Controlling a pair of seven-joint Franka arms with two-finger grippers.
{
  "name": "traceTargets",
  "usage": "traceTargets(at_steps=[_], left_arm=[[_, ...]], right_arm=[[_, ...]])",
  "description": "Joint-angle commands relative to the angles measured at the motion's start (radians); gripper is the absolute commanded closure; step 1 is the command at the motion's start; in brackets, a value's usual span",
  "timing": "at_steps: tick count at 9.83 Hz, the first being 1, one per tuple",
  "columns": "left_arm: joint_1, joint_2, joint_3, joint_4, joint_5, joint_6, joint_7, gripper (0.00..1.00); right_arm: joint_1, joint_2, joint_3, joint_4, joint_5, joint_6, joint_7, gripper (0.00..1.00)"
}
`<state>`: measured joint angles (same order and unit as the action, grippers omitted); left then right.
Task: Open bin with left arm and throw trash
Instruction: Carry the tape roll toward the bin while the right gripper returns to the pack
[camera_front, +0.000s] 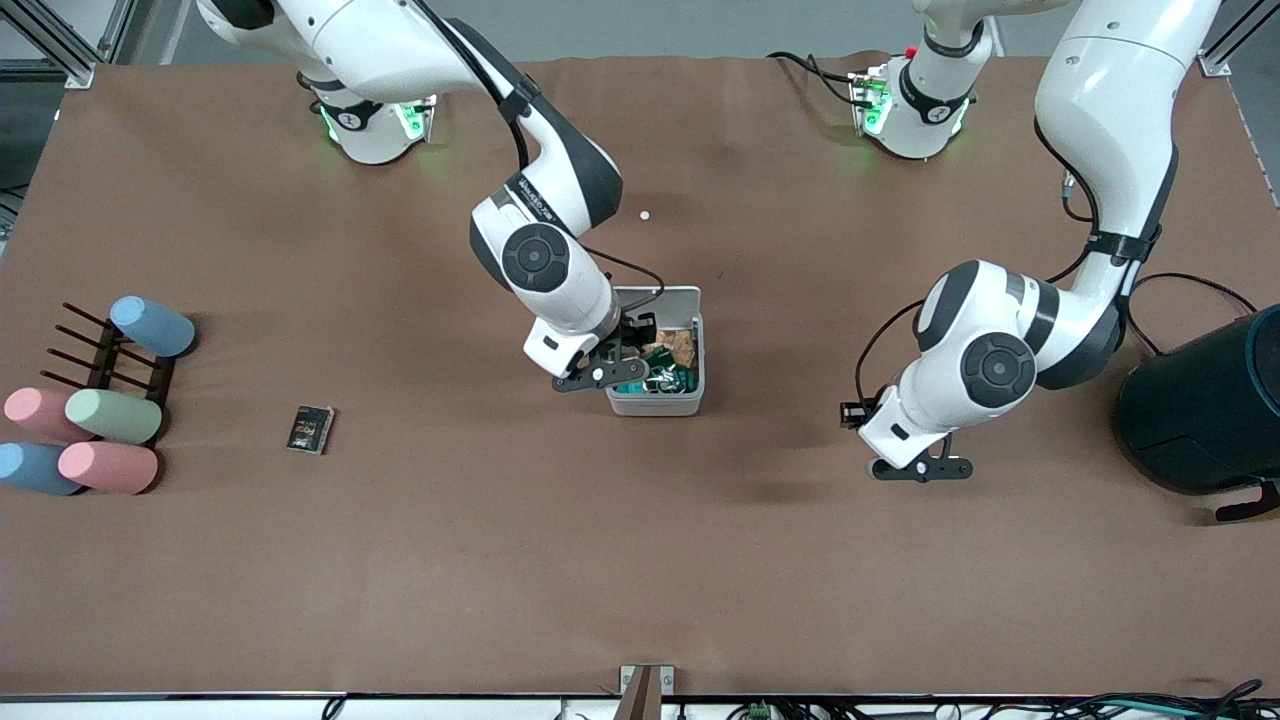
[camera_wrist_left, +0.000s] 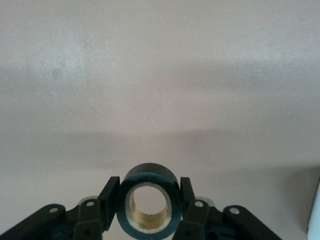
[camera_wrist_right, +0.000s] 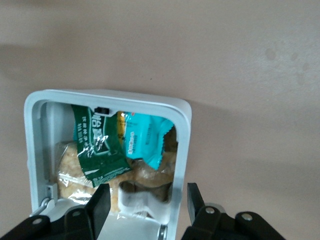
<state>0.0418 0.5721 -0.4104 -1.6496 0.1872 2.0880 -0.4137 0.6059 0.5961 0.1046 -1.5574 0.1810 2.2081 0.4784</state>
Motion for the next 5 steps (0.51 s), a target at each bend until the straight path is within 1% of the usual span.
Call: traceTargets(at_steps=[1, 3, 4, 5], left_arm=[[-0.003, 0.005, -0.001, 0.024, 0.000, -0.025, -0.011, 0.94], [-0.005, 0.006, -0.001, 0.025, -0.002, -0.025, -0.011, 0.94], [-0.017, 0.009, -0.001, 0.058, -0.036, -0.026, -0.013, 0.94], [-0.035, 0.018, 0.001, 0.120, -0.113, -0.084, -0.028, 0.94]], right_arm=[[-0.052, -0.013, 0.003, 0.011, -0.015, -0.039, -0.009, 0.26], [-0.108, -0.027, 0.000, 0.020, -0.018, -0.123, -0.172, 0.26], [-0.154, -0.030, -0.002, 0.019, -0.020, -0.178, -0.279, 0.26], [-0.199, -0.041, -0.002, 0.011, -0.044, -0.203, -0.375, 0.26]])
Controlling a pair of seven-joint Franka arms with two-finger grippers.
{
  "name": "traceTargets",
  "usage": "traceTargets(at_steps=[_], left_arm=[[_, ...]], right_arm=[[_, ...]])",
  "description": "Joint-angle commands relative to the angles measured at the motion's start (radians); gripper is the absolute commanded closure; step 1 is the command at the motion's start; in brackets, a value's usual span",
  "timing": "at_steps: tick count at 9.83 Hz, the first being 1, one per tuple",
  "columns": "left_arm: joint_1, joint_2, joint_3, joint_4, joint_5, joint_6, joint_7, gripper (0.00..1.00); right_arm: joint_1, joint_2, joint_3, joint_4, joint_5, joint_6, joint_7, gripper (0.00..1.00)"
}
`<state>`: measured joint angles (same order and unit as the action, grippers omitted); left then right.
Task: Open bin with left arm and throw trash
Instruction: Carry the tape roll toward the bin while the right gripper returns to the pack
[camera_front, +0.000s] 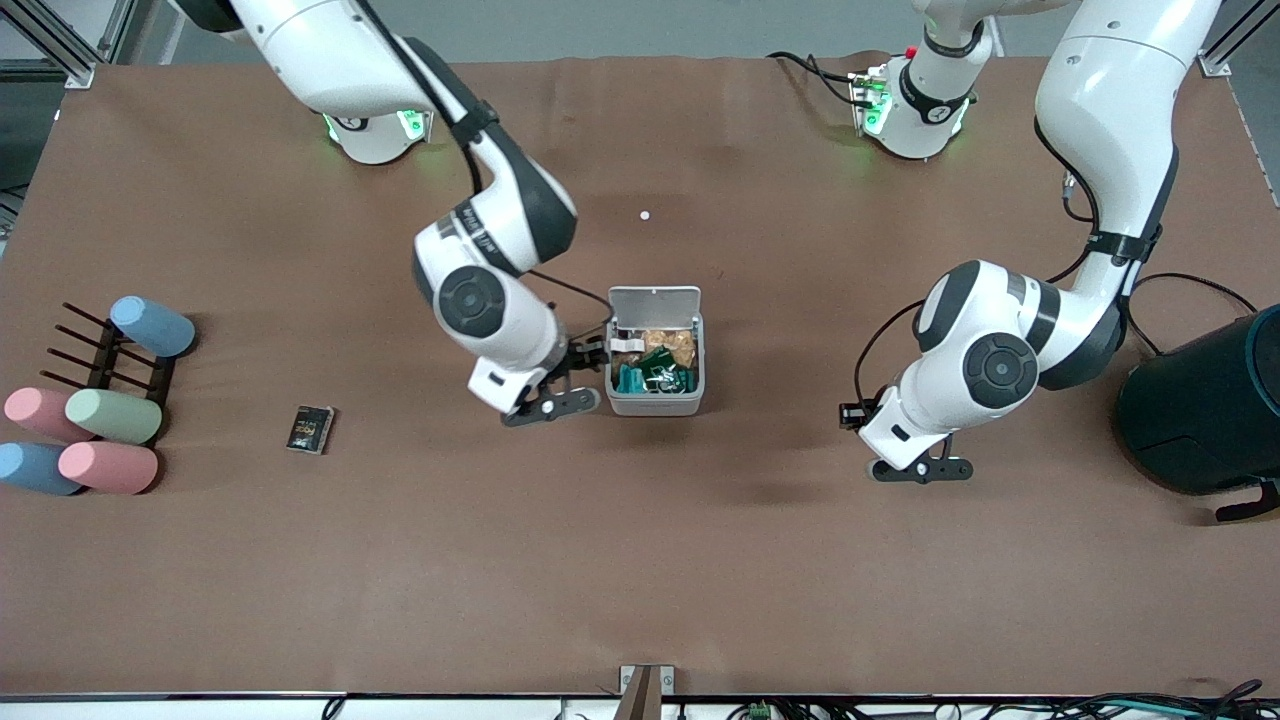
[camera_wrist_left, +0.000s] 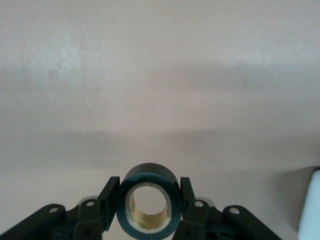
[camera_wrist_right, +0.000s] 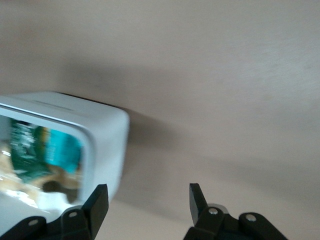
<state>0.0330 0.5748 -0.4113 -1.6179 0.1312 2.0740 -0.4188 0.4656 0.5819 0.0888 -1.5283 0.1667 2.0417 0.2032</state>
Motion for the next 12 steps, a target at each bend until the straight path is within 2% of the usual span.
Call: traceTargets(at_steps=[1, 2, 4, 6, 7, 8, 10, 11, 12], left_arm=[[-0.057, 0.037, 0.002, 0.148, -0.076, -0.133, -0.064, 0.94], [-0.089, 0.060, 0.002, 0.191, -0.076, -0.143, -0.142, 0.94], [-0.197, 0.106, 0.018, 0.248, -0.071, -0.140, -0.250, 0.94], [-0.276, 0.126, 0.028, 0.285, -0.073, -0.135, -0.310, 0.94], [-0.332, 0.125, 0.028, 0.285, -0.073, -0.134, -0.330, 0.94], [-0.384, 0.122, 0.029, 0.285, -0.071, -0.135, -0.380, 0.94], [-0.454, 0.132, 0.029, 0.285, -0.070, -0.126, -0.481, 0.93], [-0.470, 0.141, 0.029, 0.283, -0.070, -0.095, -0.512, 0.93], [-0.484, 0.151, 0.031, 0.283, -0.068, -0.080, -0.528, 0.93]], right_arm=[[-0.096, -0.033, 0.012, -0.030, -0.111, -0.061, -0.155, 0.26], [-0.117, -0.034, 0.012, -0.044, -0.171, -0.078, -0.157, 0.26], [-0.154, -0.054, -0.013, -0.110, -0.237, -0.064, -0.156, 0.24], [-0.206, -0.085, -0.014, -0.192, -0.326, -0.013, -0.159, 0.17], [-0.240, -0.100, -0.014, -0.246, -0.343, 0.042, -0.157, 0.13], [-0.302, -0.108, -0.014, -0.294, -0.343, 0.114, -0.148, 0.02], [-0.439, -0.097, -0.011, -0.296, -0.337, 0.161, -0.146, 0.03], [-0.453, -0.091, -0.011, -0.283, -0.323, 0.161, -0.142, 0.01], [-0.458, -0.080, -0.012, -0.280, -0.322, 0.175, -0.146, 0.04]])
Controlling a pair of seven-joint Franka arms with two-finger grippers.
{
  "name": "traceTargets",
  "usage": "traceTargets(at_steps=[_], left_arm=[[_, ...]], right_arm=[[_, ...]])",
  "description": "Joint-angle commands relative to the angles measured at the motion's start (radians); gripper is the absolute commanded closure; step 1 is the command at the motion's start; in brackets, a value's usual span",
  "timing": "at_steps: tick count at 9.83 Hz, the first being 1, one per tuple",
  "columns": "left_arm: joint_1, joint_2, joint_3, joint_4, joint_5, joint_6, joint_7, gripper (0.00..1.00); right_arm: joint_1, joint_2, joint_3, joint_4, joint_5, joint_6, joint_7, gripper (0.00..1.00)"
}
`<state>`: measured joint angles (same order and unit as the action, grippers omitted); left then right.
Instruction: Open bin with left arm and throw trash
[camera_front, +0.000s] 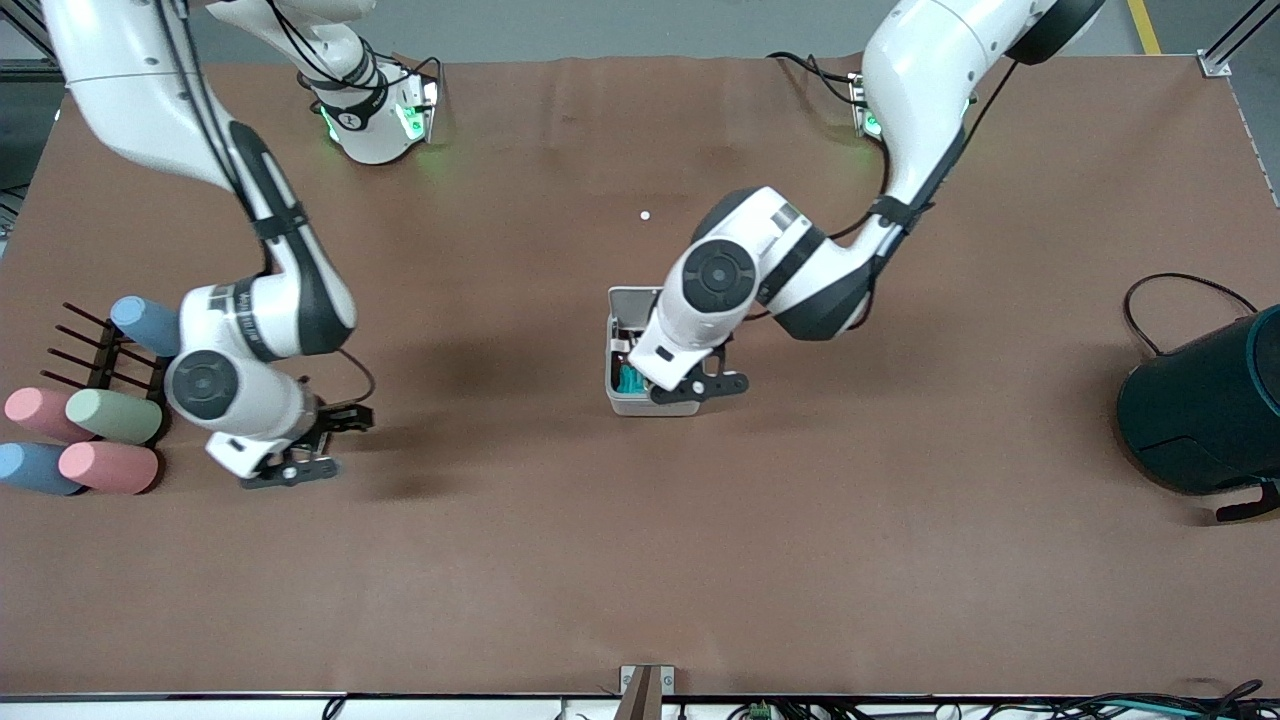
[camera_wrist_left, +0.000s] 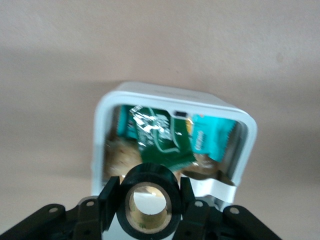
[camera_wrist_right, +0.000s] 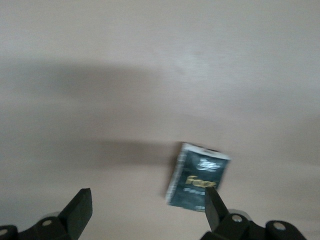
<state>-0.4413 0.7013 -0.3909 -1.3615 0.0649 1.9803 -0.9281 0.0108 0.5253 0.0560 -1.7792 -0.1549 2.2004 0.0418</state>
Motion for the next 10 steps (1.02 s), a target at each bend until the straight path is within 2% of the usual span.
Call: traceTargets(at_steps=[1, 3, 8, 10], left_arm=[[-0.013, 0.027, 0.023, 0.028, -0.004, 0.037, -0.026, 0.93], [-0.026, 0.033, 0.043, 0.028, -0.004, 0.061, -0.040, 0.89], [-0.033, 0.047, 0.061, 0.028, -0.004, 0.141, -0.054, 0.75], [-0.051, 0.059, 0.061, 0.027, -0.005, 0.172, -0.055, 0.49]], right_arm=[[-0.024, -0.022, 0.021, -0.040, 0.001, 0.072, 0.017, 0.03], [-0.118, -0.004, 0.025, -0.113, 0.050, 0.277, 0.020, 0.01], [-0.134, 0.039, 0.022, -0.129, 0.054, 0.291, 0.014, 0.01], [-0.134, 0.061, 0.022, -0.132, 0.049, 0.292, 0.001, 0.02]])
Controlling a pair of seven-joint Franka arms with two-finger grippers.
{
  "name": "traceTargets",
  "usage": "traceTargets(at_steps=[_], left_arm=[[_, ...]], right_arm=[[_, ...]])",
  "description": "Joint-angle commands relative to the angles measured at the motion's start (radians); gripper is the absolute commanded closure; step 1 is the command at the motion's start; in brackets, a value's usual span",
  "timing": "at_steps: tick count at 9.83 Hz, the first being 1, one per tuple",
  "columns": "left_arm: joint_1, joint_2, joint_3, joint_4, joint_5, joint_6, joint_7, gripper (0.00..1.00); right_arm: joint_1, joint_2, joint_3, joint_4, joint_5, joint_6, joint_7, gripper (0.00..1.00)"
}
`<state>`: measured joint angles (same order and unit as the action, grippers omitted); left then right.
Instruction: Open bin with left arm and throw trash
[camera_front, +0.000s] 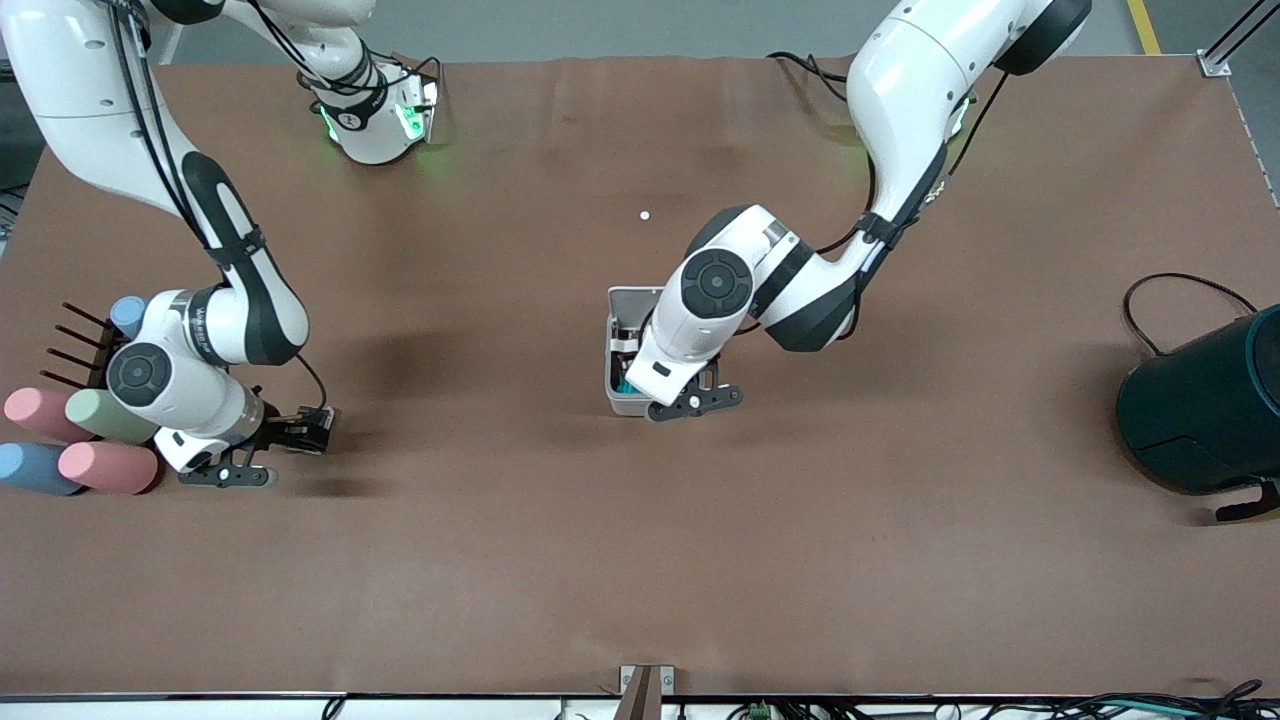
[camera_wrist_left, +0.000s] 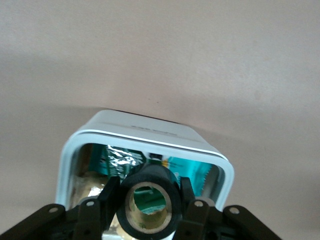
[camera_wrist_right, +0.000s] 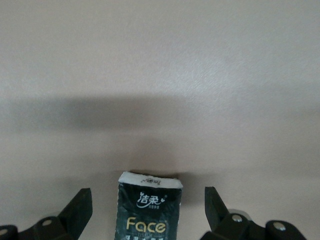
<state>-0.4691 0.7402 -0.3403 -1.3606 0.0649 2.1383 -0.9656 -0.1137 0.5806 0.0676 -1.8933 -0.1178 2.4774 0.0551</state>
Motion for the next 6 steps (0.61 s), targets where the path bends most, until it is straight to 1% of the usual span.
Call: traceTargets(at_steps=[1, 2, 3, 5, 6], left_arm=[[-0.023, 0.019, 0.011, 0.026, -0.004, 0.014, -0.009, 0.01], [-0.020, 0.016, 0.011, 0.026, -0.004, 0.014, -0.005, 0.00], [-0.016, 0.012, 0.011, 0.026, -0.002, 0.014, -0.005, 0.00], [-0.010, -0.001, 0.014, 0.028, -0.002, 0.009, -0.004, 0.00], [-0.010, -0.027, 0.036, 0.028, -0.002, -0.009, -0.002, 0.00]], right_arm=[[-0.008, 0.019, 0.011, -0.026, 0.010, 0.018, -0.012, 0.05], [-0.007, 0.021, 0.011, -0.027, 0.006, 0.018, -0.014, 0.09], [-0.007, 0.021, 0.011, -0.029, 0.006, 0.018, -0.014, 0.17], [-0.006, 0.021, 0.011, -0.030, 0.006, 0.009, -0.014, 0.36], [-0.006, 0.019, 0.012, -0.030, 0.006, 0.006, -0.012, 0.44]])
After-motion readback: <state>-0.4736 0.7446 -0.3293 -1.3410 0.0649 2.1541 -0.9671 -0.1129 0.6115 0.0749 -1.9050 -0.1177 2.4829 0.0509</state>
